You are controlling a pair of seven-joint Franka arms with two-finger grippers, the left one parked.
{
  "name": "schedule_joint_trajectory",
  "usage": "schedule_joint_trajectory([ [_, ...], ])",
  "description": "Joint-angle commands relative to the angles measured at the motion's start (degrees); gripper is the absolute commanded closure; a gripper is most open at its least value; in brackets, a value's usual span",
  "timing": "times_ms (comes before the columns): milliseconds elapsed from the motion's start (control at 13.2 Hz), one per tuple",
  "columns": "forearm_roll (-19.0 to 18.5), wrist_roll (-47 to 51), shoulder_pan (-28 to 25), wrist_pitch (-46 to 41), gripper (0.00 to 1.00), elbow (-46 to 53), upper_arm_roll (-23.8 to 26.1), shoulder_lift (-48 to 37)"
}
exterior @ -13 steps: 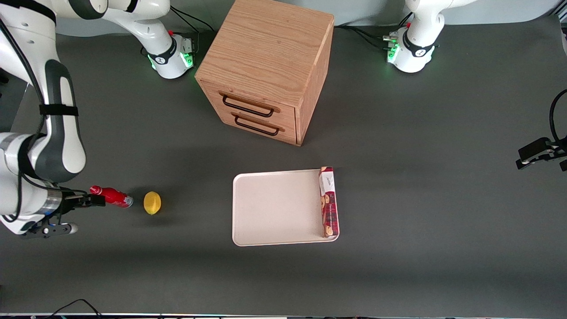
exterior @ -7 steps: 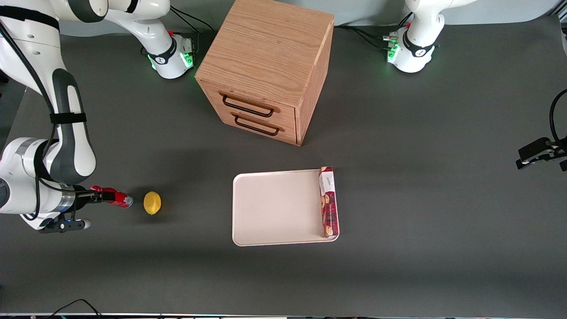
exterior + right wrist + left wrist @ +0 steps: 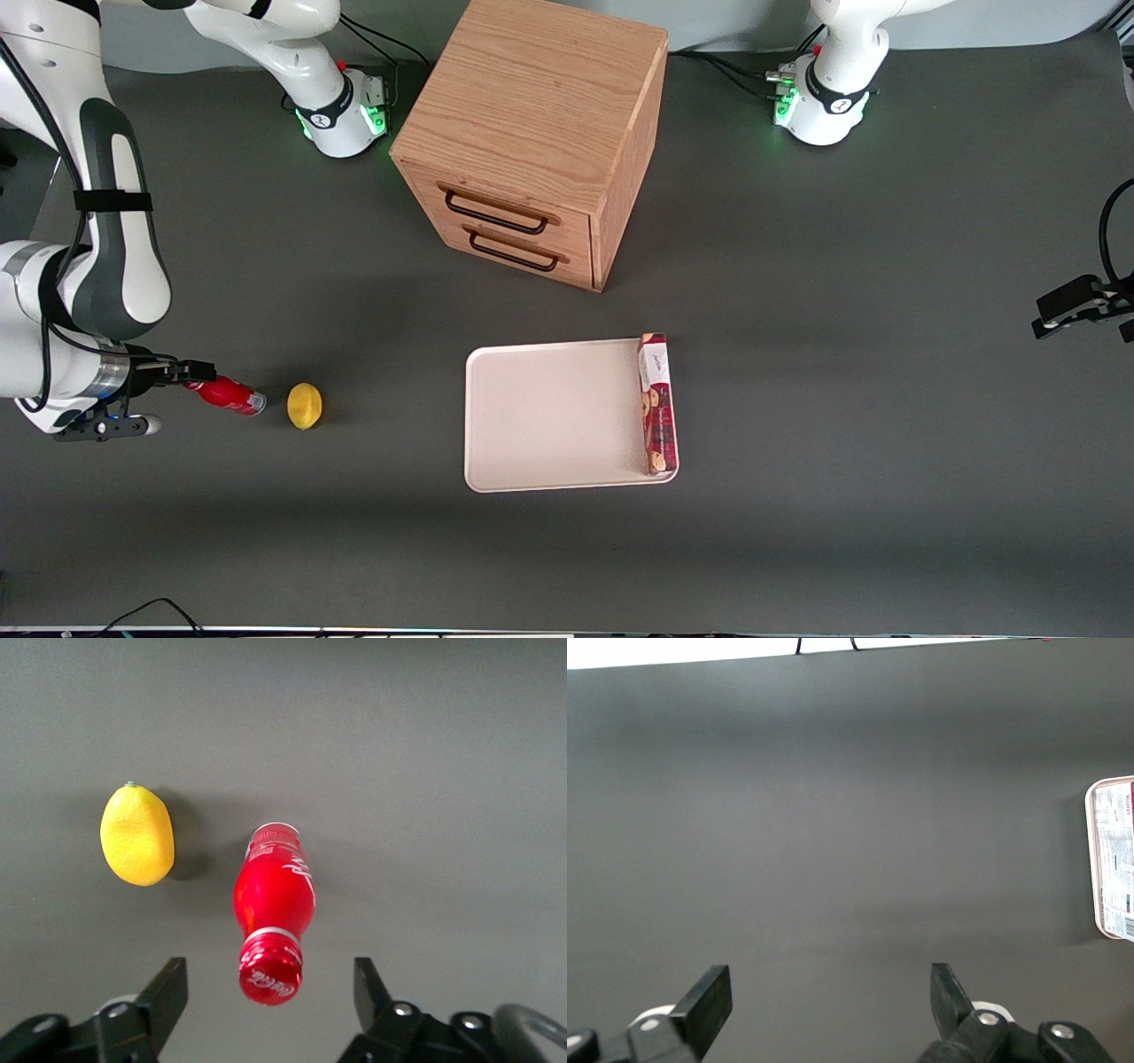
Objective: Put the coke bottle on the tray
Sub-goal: 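Close the right gripper on the red coke bottle's cap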
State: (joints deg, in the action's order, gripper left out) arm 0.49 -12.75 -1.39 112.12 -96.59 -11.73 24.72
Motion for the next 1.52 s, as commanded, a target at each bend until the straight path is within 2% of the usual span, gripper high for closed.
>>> schedule_joint_trajectory([
  [0, 0.0, -1.0, -0.5, 0.3, 0.24, -1.8, -0.3, -1.4],
  [76, -0.4, -1.1, -0.5, 0.5, 0.25, -1.8, -0.3, -1.3],
  [228, -1.5, -1.5, -0.4, 0.8, 0.37, -1.6, -0.2, -1.1],
  [380, -1.6, -1.6, -0.3, 1.4, 0.56, -1.5, -0.2, -0.9],
  [532, -1.7, -1.6, -0.5, 1.6, 0.81, -1.3, -0.2, -0.9],
  [608, -1.7, -1.5, -0.6, 1.5, 0.91, -1.3, -0.2, -0.9],
  [684, -1.7, -1.1, -0.8, 1.4, 0.95, -1.1, -0.1, -1.2],
  [835, -1.7, -0.6, -0.9, 0.8, 0.98, 0.5, 0.6, -1.7],
  [987, -1.7, -1.3, -1.0, -4.5, 1.00, 5.1, 0.7, -2.8],
  [1291, -2.0, -1.1, -1.7, -23.4, 1.00, 22.5, 3.0, -2.5],
  [1443, -2.0, -0.5, -1.7, -32.3, 1.00, 29.2, 5.9, -2.6],
])
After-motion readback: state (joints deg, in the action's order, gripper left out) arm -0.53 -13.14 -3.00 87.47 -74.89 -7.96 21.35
